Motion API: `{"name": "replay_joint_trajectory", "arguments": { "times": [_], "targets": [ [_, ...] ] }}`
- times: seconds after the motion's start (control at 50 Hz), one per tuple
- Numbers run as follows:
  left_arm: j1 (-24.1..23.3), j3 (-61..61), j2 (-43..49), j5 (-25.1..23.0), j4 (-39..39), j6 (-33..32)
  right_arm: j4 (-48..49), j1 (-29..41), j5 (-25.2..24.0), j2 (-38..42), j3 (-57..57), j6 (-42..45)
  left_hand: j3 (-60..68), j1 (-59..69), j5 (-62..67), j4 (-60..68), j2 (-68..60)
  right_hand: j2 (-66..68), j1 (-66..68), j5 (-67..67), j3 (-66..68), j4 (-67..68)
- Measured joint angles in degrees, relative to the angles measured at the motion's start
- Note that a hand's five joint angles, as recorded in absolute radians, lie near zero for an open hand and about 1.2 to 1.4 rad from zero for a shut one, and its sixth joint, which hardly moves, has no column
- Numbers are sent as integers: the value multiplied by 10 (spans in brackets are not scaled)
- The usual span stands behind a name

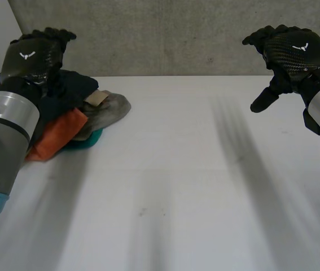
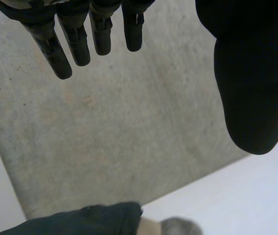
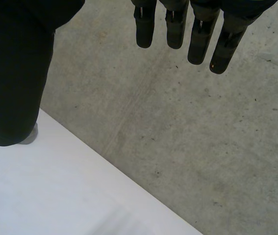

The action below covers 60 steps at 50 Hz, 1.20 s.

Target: Fold the laundry.

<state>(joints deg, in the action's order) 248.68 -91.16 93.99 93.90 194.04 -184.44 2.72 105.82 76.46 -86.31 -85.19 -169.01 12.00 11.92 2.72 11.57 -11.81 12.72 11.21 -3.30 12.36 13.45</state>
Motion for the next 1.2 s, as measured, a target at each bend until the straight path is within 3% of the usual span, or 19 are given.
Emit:
{"name": "replay_joint_trajectory", "arguments": {
  "times": [0.2,0.4,0.48,0.5,0.54,0.58,0.74,0.9,1.04,1.06,1.08,1.16,1.2],
  "targets": [
    [46,45,122,40,20,-182,0,-3,0,1,0,0,0,0,0,0,0,0,0,0,0,0],
    [108,117,266,79,89,-294,-1,-8,-1,1,-1,0,0,0,0,0,0,0,0,0,0,0],
    [129,152,328,83,112,-343,-1,-9,-1,1,-3,0,142,163,137,148,-145,0,0,0,0,0],
    [131,157,336,83,115,-349,0,-9,-1,1,-4,0,217,234,197,213,-221,0,0,0,0,0],
    [134,167,349,83,121,-360,0,-9,-1,1,-4,0,454,402,430,460,-460,0,0,0,0,0],
    [133,173,354,82,127,-364,0,-9,-1,2,-5,0,512,445,497,527,-517,0,0,0,0,0],
    [112,179,339,79,142,-357,0,-9,-1,2,-5,0,557,493,532,568,-565,0,0,0,0,0],
    [23,159,219,49,137,-279,0,-17,-1,-2,1,0,557,493,541,568,-565,0,0,0,0,0],
    [-90,118,119,-35,97,-167,0,-33,-1,-6,6,0,561,515,544,570,-567,0,0,0,0,0],
    [-90,118,119,-35,97,-167,0,-33,-1,-6,6,0,561,515,544,570,-567,0,0,0,0,0],
    [-117,102,109,-68,83,-141,0,-38,-1,-7,7,0,562,519,546,571,-567,0,0,0,0,0],
    [-154,76,109,-124,62,-107,0,-45,-1,-7,10,1,555,515,540,563,-560,0,0,0,0,0],
    [-168,65,120,-150,52,-95,0,-50,-1,-6,12,1,485,471,480,489,-479,0,0,0,0,0]
  ]
}}
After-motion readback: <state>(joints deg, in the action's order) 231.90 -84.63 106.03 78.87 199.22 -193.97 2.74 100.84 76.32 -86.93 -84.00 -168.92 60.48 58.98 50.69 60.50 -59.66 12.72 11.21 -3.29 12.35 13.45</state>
